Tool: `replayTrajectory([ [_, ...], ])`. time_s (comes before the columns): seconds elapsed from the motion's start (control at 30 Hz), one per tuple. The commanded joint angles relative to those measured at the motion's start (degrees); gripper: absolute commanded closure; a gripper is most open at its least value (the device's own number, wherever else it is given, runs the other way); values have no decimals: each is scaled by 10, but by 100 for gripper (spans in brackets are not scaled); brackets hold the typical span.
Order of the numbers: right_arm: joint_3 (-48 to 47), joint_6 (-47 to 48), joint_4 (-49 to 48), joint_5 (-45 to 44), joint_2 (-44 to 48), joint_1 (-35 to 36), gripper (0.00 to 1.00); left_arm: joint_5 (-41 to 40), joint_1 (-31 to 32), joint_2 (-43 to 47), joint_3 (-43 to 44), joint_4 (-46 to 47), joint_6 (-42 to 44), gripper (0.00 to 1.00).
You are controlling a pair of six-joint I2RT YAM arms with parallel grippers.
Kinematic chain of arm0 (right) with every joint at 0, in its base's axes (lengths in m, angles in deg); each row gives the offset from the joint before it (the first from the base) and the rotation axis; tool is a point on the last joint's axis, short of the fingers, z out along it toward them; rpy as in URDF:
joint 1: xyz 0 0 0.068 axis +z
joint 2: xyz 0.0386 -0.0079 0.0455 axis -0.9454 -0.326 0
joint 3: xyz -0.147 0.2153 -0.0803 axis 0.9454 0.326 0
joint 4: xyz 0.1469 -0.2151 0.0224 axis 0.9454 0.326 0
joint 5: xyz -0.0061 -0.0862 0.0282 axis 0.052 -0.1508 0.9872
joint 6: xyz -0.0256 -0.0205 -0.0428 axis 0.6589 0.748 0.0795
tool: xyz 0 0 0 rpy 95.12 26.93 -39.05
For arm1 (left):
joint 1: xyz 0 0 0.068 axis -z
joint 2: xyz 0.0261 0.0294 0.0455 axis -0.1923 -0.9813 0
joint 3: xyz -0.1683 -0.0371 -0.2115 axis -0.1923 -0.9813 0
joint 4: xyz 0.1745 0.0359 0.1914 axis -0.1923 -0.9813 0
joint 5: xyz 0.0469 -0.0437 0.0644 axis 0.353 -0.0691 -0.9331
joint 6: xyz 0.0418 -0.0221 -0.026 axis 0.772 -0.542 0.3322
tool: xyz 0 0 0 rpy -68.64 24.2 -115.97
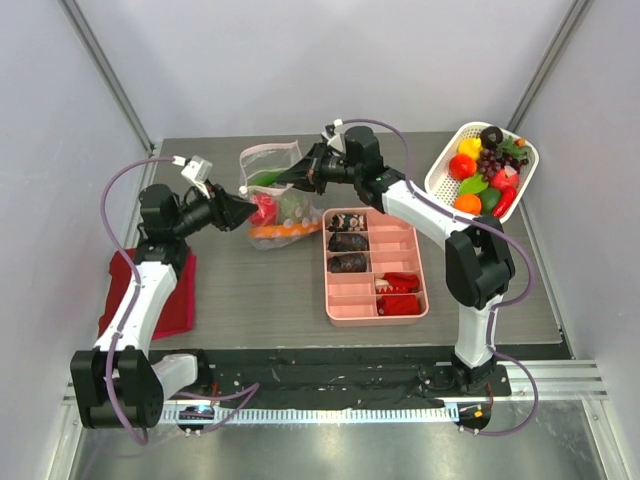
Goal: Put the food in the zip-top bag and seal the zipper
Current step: Zip the zipper food storage bag at the center of the board.
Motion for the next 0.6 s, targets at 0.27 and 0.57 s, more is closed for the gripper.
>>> replayTrajectory([
  [0.27, 26, -4, -65, 25, 43, -1, 99, -36, 6, 11, 16, 23, 28, 100],
  [0.57, 59, 68, -36, 45, 63, -40, 61, 40, -7, 37, 70, -113, 135, 100],
])
